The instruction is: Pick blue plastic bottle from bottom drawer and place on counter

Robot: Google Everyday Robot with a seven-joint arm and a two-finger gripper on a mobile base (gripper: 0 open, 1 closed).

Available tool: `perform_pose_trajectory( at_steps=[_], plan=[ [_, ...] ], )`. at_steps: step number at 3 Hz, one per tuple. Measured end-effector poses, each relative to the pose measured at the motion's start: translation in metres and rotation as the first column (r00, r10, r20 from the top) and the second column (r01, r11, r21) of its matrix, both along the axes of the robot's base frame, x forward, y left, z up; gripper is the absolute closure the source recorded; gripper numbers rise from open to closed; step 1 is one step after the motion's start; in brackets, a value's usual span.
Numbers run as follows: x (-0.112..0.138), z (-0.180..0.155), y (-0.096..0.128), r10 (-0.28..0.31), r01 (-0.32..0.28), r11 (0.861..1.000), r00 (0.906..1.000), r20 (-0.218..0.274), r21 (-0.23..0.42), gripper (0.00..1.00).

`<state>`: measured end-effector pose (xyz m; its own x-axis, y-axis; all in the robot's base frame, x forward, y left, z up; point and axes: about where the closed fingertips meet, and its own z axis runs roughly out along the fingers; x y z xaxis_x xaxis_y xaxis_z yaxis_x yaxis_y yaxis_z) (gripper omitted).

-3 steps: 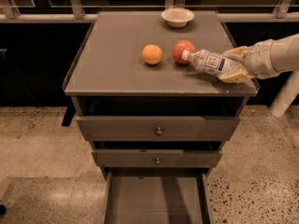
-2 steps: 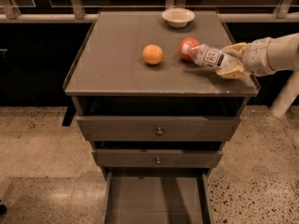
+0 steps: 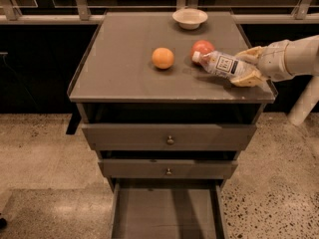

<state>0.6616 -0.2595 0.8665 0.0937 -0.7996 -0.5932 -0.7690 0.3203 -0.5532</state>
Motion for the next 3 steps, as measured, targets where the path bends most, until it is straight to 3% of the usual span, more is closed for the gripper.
perform_pose_trajectory(
  at_steps=[1, 2, 3],
  plan=[
    [0.0, 0.0, 0.0001, 0.0, 0.0, 1.0, 1.0, 0.0, 0.0, 0.15],
    [0.0, 0.0, 0.0001, 0.0, 0.0, 1.0, 1.0, 0.0, 0.0, 0.0],
    [0.0, -0.0001, 0.0001, 0.0, 0.0, 1.0, 1.0, 0.0, 0.0, 0.0]
  ],
)
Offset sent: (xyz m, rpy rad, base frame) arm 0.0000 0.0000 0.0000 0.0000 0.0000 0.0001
